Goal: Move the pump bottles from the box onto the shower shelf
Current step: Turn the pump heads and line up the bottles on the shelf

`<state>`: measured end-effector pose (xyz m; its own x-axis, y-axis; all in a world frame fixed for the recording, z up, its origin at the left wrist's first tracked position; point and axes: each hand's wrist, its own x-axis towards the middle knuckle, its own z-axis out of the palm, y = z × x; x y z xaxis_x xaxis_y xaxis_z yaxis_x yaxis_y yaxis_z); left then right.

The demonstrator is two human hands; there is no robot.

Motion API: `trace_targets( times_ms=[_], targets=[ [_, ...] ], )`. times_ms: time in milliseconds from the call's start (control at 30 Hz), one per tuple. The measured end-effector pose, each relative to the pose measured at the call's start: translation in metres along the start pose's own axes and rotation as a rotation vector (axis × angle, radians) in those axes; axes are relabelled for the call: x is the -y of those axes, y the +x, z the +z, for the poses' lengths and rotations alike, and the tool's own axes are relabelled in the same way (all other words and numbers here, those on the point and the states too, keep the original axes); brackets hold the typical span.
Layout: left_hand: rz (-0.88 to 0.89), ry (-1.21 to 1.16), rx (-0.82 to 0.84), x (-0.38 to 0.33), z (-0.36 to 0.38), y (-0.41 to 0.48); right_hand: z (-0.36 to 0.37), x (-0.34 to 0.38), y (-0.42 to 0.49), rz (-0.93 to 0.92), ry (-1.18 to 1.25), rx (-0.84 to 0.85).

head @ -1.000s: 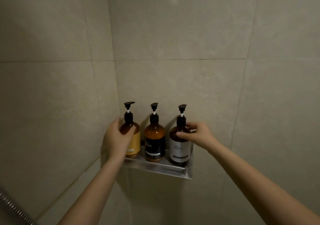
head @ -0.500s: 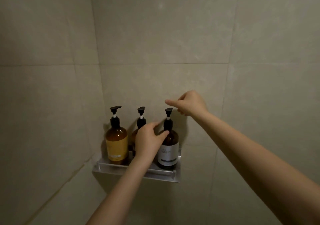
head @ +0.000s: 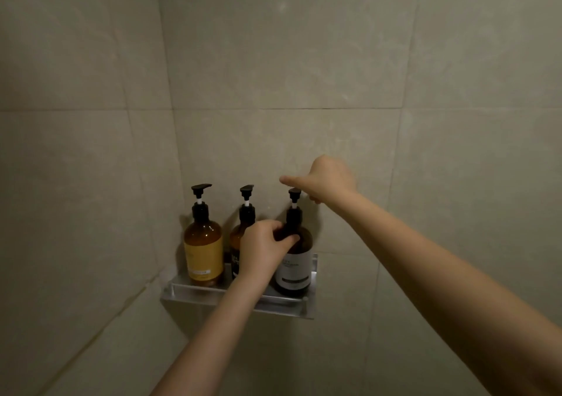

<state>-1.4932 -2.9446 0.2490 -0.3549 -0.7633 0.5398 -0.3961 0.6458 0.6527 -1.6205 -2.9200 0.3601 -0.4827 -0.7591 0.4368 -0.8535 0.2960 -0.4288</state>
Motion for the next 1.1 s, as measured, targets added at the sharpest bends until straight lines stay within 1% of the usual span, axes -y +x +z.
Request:
trace_targets(
  times_ms=[67, 133, 267, 367, 467, 600, 733, 900, 967, 1100],
  targets=[
    [-0.003, -0.012, 0.001, 0.000, 0.000, 0.000, -0.002, 0.004, -0.001, -0.020, -0.053, 0.008],
    [-0.007, -0.006, -0.001, 0.000, 0.000, 0.000, -0.003, 0.008, -0.001, -0.038, -0.068, 0.057],
    [0.007, -0.012, -0.006, 0.000, 0.001, -0.002, -0.001, 0.006, 0.002, -0.080, 0.038, 0.178],
    [0.012, -0.030, -0.008, 0.000, 0.002, -0.005, -0.002, 0.002, 0.003, -0.127, 0.107, 0.303],
    [0.020, -0.034, -0.032, 0.000, 0.003, -0.007, -0.006, 0.000, 0.003, -0.202, 0.114, 0.400],
    [-0.007, -0.058, -0.041, -0.001, 0.001, -0.003, -0.011, -0.002, 0.003, -0.289, 0.094, 0.476],
    [-0.050, -0.049, -0.007, -0.001, -0.003, 0.004, -0.011, -0.007, 0.000, -0.310, 0.140, 0.507],
    [-0.047, -0.061, -0.026, 0.000, -0.001, -0.002, -0.011, -0.010, -0.003, -0.350, 0.149, 0.525],
    [-0.047, -0.064, -0.037, 0.000, 0.000, -0.003, -0.011, -0.012, -0.005, -0.331, 0.193, 0.496],
    [-0.047, -0.063, -0.043, -0.001, 0.002, -0.005, -0.010, -0.019, -0.003, -0.208, 0.412, 0.377]
  ],
)
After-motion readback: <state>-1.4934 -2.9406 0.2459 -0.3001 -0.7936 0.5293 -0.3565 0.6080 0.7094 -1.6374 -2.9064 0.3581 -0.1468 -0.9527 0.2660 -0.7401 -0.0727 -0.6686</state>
